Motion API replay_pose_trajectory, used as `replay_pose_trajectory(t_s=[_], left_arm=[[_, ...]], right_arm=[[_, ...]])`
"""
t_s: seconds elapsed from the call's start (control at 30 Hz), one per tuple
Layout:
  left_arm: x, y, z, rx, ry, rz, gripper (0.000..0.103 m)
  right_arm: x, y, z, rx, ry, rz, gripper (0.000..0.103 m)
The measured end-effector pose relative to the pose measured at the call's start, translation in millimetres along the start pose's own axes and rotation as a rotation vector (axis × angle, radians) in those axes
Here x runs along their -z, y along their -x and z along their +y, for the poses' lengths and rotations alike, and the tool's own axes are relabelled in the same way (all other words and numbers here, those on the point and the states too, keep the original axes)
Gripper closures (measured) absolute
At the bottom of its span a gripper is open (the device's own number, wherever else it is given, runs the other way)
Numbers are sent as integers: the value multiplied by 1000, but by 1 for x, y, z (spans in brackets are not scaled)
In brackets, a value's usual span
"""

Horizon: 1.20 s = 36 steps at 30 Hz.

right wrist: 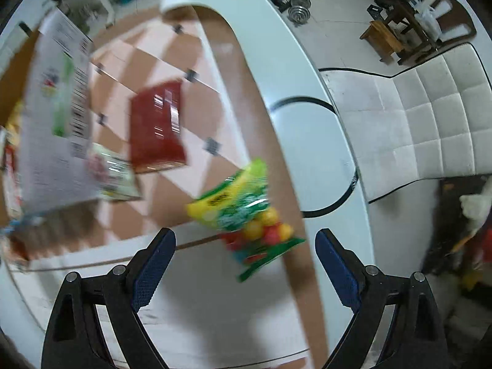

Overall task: Organize snacks
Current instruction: 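Withdraw both tools from the box toward the table, then grasp the orange Cuicuijiao packet with the left tool while the right grasps the green candy bag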

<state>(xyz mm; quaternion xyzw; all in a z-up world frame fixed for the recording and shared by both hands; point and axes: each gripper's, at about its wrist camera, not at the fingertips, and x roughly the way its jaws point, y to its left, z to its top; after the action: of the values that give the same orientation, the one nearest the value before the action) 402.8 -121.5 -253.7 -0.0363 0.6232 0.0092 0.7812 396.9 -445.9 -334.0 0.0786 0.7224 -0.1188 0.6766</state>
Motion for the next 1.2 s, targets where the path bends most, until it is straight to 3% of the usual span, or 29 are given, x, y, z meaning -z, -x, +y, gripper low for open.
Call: replay_pose_trajectory(t_s=[0.2,0.27,0.33,0.47,0.7,0.83,0.93,1.1,1.2], left_arm=[[13,-14,-8,-10,1,30,11],[15,-13,-5,-16,4,27,11],[16,-10,0,-25,11,21,11],[18,-2,20,-37,41,3,11],[25,5,106,-78,165,22,11],[23,-8,167,-106,265,70,11],[16,-23,204,-121,316,107,11],[-2,-53,233,-112,340,170,11],[-11,-71,240,-102,333,208,11]], right_arm=[[-7,-43,6,46,84,66,12],[-6,-47,6,34,71,58,38],[-5,-46,8,63,68,39,42],[7,-37,19,24,76,12,50],[53,-15,72,-99,133,11,51],[77,-24,114,-164,151,76,51],[85,-36,135,-164,153,119,51],[85,-41,155,-108,141,128,48],[77,-43,162,-113,123,155,37]])
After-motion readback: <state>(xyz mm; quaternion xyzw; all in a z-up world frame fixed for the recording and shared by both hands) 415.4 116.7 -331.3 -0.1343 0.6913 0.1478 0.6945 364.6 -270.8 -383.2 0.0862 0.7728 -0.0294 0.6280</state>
